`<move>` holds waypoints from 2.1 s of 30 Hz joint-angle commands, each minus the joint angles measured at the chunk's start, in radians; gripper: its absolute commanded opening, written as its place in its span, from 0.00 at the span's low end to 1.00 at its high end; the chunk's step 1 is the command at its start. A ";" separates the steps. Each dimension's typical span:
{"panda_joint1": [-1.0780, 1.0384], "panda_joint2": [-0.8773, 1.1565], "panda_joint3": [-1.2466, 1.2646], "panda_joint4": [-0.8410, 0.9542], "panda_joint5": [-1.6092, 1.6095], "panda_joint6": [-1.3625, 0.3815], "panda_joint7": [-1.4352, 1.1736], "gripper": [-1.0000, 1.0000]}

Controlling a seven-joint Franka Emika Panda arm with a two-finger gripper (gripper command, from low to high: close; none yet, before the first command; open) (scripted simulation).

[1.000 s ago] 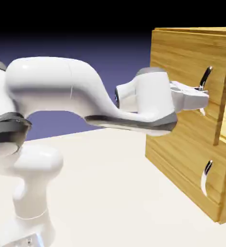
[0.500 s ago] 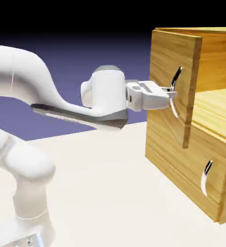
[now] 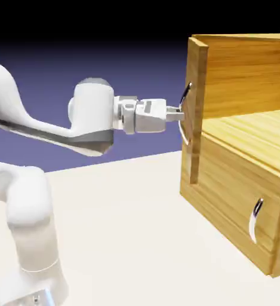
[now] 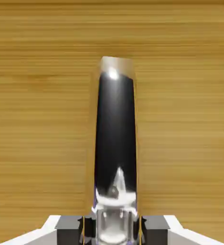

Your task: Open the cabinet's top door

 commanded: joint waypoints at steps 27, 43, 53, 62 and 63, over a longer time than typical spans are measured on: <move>0.041 -0.455 0.422 -0.217 0.997 -0.281 -0.613 0.00; 0.149 -0.425 0.920 0.077 1.474 -0.977 -0.684 0.00; -0.074 -0.376 1.130 0.440 1.625 -1.327 -0.712 0.00; -0.305 -0.371 1.236 0.766 1.686 -1.580 -0.757 0.00; -0.331 -0.372 1.244 0.802 1.690 -1.606 -0.763 0.00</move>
